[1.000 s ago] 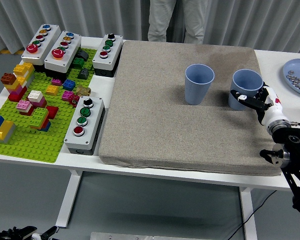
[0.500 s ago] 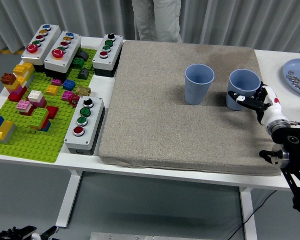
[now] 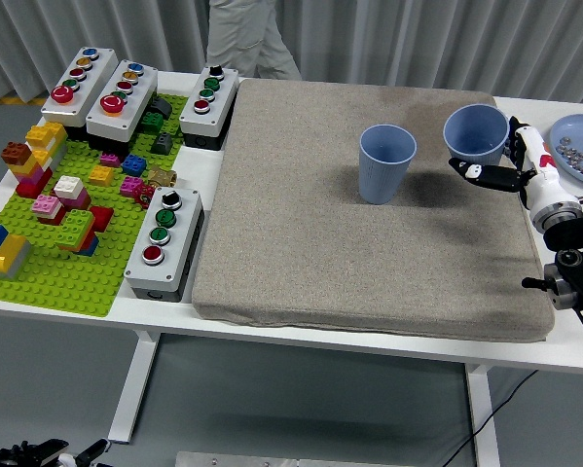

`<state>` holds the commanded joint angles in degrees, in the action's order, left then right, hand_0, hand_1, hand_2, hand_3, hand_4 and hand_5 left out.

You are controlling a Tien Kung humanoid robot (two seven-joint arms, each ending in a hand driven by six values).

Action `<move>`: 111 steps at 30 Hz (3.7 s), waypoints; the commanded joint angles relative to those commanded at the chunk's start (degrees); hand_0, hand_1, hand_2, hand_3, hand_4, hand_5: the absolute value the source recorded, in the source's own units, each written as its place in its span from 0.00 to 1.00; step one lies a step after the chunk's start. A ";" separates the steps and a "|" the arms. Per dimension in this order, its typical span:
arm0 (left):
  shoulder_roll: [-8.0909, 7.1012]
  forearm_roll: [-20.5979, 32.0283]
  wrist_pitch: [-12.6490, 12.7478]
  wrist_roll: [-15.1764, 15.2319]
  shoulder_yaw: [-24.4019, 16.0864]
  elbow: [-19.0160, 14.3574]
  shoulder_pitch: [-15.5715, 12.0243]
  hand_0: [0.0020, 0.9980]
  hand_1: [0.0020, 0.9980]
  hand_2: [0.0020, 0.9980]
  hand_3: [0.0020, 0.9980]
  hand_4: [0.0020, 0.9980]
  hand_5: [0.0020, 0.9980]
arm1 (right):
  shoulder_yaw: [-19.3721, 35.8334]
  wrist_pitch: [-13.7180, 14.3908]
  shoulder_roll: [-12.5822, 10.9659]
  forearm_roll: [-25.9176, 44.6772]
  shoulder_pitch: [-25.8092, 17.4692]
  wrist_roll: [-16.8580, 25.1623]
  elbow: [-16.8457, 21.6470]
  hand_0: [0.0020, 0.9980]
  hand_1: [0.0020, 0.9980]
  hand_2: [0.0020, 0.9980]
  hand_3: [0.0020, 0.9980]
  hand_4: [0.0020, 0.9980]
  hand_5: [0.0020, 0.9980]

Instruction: Pick cup pour cup place

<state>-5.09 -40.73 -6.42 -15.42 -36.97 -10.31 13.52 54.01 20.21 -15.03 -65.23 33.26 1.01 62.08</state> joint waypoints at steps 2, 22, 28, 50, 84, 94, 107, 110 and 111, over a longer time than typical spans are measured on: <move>-0.07 0.02 0.00 -0.04 0.06 0.00 -0.05 0.77 0.76 0.82 0.69 0.51 1.00 | -1.14 -0.03 0.25 0.06 1.05 -0.20 -0.57 0.77 0.65 0.56 0.63 0.81 0.14; -0.38 0.34 0.06 0.04 0.32 0.00 0.12 0.77 0.76 0.82 0.68 0.51 1.00 | -2.55 0.93 2.29 -3.84 5.42 0.11 -3.42 0.78 0.65 0.55 0.63 0.77 0.10; -0.40 0.43 0.06 0.06 0.39 0.00 0.19 0.77 0.76 0.82 0.68 0.51 1.00 | -2.91 1.67 2.71 -6.89 5.68 0.47 -3.46 0.78 0.65 0.55 0.63 0.77 0.10; -0.43 0.38 0.06 -0.01 0.36 0.00 0.71 0.77 0.77 0.82 0.68 0.51 1.00 | -4.73 3.97 3.75 -15.78 7.54 2.17 -4.72 0.78 0.65 0.55 0.63 0.77 0.10; -0.62 0.45 0.06 0.00 0.65 0.00 0.77 0.77 0.77 0.82 0.69 0.51 1.00 | -7.63 8.06 5.27 -29.63 9.25 3.57 -6.99 0.78 0.65 0.54 0.62 0.76 0.11; -0.64 0.57 0.05 0.04 0.76 0.00 1.05 0.77 0.77 0.82 0.69 0.51 1.00 | -9.30 8.81 5.31 -31.31 10.19 3.40 -7.67 0.78 0.65 0.54 0.62 0.76 0.11; -0.72 0.58 0.10 0.08 0.73 0.00 1.20 0.77 0.77 0.82 0.69 0.51 1.00 | -10.17 9.58 5.18 -32.14 11.02 3.66 -9.05 0.78 0.65 0.54 0.62 0.76 0.12; -0.73 0.48 0.09 0.05 0.69 0.00 1.23 0.77 0.77 0.82 0.69 0.51 1.00 | -10.48 9.79 5.21 -32.61 11.22 3.60 -9.37 0.78 0.65 0.54 0.62 0.75 0.12; -0.73 0.46 0.09 0.06 0.68 0.00 1.23 0.77 0.77 0.82 0.69 0.51 1.00 | -10.55 9.79 5.21 -32.62 11.26 3.58 -9.44 0.78 0.65 0.54 0.62 0.75 0.12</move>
<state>-5.83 -40.27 -6.33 -15.36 -36.29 -10.31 14.75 43.47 30.00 -9.81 -97.85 44.52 4.59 52.65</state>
